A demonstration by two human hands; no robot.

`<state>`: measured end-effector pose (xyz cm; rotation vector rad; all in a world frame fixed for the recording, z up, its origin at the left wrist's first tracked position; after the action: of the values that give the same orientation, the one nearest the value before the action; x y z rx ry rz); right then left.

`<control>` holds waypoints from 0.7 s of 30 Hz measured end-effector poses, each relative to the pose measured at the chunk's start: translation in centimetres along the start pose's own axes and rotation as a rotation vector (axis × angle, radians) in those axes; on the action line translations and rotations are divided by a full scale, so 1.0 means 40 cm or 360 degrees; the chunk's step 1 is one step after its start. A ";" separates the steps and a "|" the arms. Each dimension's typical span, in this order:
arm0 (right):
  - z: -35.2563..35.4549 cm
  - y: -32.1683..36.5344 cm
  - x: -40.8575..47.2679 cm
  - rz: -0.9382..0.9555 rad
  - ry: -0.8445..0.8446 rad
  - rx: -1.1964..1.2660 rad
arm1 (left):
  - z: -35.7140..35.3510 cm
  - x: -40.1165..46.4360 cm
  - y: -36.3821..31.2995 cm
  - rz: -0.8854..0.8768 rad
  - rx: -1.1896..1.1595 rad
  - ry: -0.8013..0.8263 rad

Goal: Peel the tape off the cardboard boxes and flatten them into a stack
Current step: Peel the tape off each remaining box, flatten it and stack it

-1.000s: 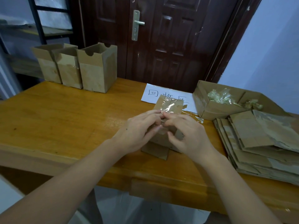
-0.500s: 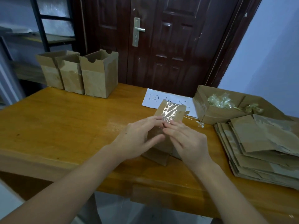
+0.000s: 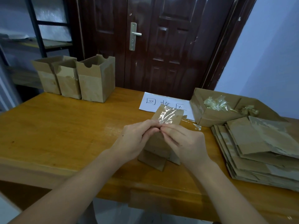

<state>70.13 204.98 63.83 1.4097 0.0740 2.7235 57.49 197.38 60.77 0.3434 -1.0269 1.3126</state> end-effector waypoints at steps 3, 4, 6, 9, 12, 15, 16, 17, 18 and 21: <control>0.006 0.010 -0.003 0.0097 -0.0071 -0.0092 | -0.001 0.016 0.003 -0.0037 0.0016 0.0052; 0.006 0.006 0.000 0.0063 -0.0064 -0.0081 | 0.000 0.022 0.001 -0.0067 0.0033 0.0064; 0.005 0.000 0.005 -0.0008 -0.0025 -0.0069 | 0.000 0.030 -0.003 -0.0129 0.0077 0.0073; 0.000 -0.002 0.014 -0.0094 0.0080 -0.0070 | 0.001 0.032 -0.007 -0.0157 0.0123 0.0099; -0.003 -0.017 0.032 -0.0207 0.0248 0.0004 | -0.001 0.031 -0.002 -0.0104 0.0141 0.0143; -0.001 -0.037 0.045 -0.0327 0.0398 0.0098 | -0.001 0.031 -0.010 -0.0093 0.0201 0.0152; 0.000 -0.042 0.047 -0.0360 0.0423 0.0112 | -0.001 0.030 -0.015 -0.0102 0.0222 0.0146; -0.001 -0.046 0.048 -0.0386 0.0445 0.0113 | 0.000 0.028 -0.019 -0.0103 0.0237 0.0142; -0.002 -0.049 0.049 -0.0407 0.0463 0.0104 | 0.000 0.026 -0.021 -0.0100 0.0249 0.0140; -0.003 -0.052 0.051 -0.0447 0.0474 0.0107 | 0.004 0.024 -0.025 -0.0109 0.0305 0.0130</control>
<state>68.97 207.23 65.26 0.9123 0.3541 2.6861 58.25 197.60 61.91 0.4618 -0.8163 1.3549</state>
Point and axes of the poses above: each hand's wrist, its own x-axis towards the middle knuckle, its own z-axis out of the back of the hand, y = z × x, the point moved 9 cm from there along x, towards the middle knuckle, and after that the axes turned 10 degrees about -z, right-handed, at the moved point
